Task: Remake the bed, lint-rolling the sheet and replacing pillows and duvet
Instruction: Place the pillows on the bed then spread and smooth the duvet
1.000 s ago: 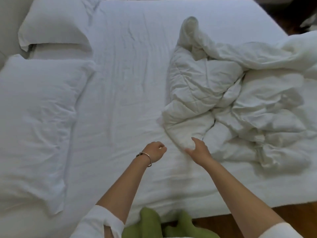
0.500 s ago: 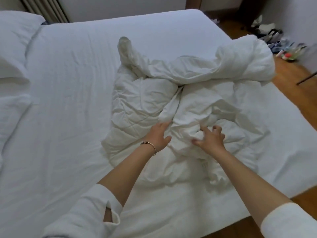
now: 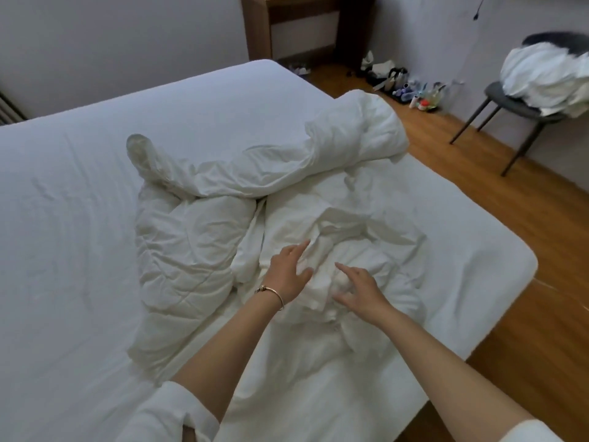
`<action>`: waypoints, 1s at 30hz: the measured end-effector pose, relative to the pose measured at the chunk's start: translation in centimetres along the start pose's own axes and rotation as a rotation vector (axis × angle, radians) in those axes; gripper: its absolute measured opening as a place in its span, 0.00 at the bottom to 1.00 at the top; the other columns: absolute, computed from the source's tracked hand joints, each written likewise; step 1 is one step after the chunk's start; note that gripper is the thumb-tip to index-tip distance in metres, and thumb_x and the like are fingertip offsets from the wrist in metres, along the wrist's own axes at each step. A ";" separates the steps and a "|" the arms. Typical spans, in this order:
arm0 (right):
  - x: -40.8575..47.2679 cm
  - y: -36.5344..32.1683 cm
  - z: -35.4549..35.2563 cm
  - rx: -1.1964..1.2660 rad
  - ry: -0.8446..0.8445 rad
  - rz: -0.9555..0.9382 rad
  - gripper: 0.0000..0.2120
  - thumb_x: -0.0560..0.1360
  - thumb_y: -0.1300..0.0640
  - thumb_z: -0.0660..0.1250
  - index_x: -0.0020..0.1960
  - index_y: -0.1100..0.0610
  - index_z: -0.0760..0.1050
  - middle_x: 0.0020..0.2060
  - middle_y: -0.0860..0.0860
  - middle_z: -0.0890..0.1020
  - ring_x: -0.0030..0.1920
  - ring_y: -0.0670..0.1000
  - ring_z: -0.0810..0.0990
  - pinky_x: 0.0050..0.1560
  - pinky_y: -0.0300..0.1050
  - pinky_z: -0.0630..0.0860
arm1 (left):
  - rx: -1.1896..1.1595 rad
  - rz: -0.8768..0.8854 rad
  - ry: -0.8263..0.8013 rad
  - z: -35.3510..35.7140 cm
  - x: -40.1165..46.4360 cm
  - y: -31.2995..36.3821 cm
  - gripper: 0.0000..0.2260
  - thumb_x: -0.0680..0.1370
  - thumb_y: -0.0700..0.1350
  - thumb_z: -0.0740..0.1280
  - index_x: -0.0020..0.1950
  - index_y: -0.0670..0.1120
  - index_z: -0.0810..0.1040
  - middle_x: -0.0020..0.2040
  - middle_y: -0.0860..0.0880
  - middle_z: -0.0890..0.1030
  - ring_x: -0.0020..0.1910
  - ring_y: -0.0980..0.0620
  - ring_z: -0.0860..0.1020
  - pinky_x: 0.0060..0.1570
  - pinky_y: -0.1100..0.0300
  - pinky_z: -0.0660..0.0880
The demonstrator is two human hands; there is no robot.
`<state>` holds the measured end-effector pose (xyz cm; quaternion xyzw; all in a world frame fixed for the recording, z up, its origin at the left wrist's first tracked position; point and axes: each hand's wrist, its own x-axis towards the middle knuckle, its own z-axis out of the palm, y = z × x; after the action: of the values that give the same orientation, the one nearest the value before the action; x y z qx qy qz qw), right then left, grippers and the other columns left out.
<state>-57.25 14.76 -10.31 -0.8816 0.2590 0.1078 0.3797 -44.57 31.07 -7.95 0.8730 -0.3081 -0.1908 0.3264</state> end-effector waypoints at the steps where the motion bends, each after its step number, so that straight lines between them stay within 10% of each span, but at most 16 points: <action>1: 0.2 0.4 -1.0 0.029 0.028 0.000 0.33 0.75 0.48 0.72 0.76 0.43 0.62 0.69 0.51 0.65 0.70 0.51 0.65 0.70 0.42 0.62 | -0.011 0.015 0.007 0.3 0.9 0.8 0.28 0.79 0.48 0.66 0.77 0.55 0.60 0.72 0.47 0.66 0.69 0.47 0.65 0.68 0.56 0.63; 10: 3.9 9.0 -11.1 0.073 -0.004 -0.028 0.34 0.77 0.45 0.68 0.77 0.41 0.56 0.73 0.50 0.61 0.75 0.51 0.59 0.71 0.45 0.60 | -0.161 -0.103 0.381 4.2 12.3 7.9 0.36 0.77 0.49 0.69 0.79 0.53 0.52 0.62 0.39 0.75 0.61 0.40 0.72 0.63 0.48 0.69; 13: 7.7 9.0 -15.7 0.040 -0.031 -0.147 0.35 0.77 0.45 0.68 0.78 0.40 0.53 0.73 0.50 0.60 0.74 0.50 0.60 0.71 0.46 0.62 | 0.064 -0.177 0.401 5.4 16.5 10.5 0.38 0.76 0.52 0.68 0.79 0.57 0.48 0.72 0.42 0.67 0.66 0.39 0.69 0.65 0.47 0.67; 25: 20.6 -3.1 -23.5 -0.348 -0.100 -0.461 0.41 0.78 0.44 0.65 0.78 0.38 0.39 0.76 0.55 0.59 0.71 0.57 0.67 0.63 0.53 0.72 | -0.089 -0.484 0.625 1.3 19.5 12.5 0.38 0.78 0.45 0.64 0.78 0.60 0.42 0.70 0.45 0.67 0.57 0.45 0.73 0.48 0.54 0.72; 30: 24.4 -9.1 -21.6 -0.510 -0.103 -0.468 0.44 0.79 0.50 0.65 0.76 0.35 0.33 0.78 0.62 0.42 0.64 0.63 0.74 0.59 0.56 0.75 | 0.050 -0.526 0.579 -1.9 21.9 9.4 0.37 0.76 0.44 0.66 0.78 0.58 0.48 0.77 0.44 0.49 0.70 0.43 0.66 0.56 0.51 0.73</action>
<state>-31.98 -4.80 0.71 -0.9769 -0.0049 0.1235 0.1744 -31.27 11.77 -3.01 0.9475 0.0262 -0.0064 0.3185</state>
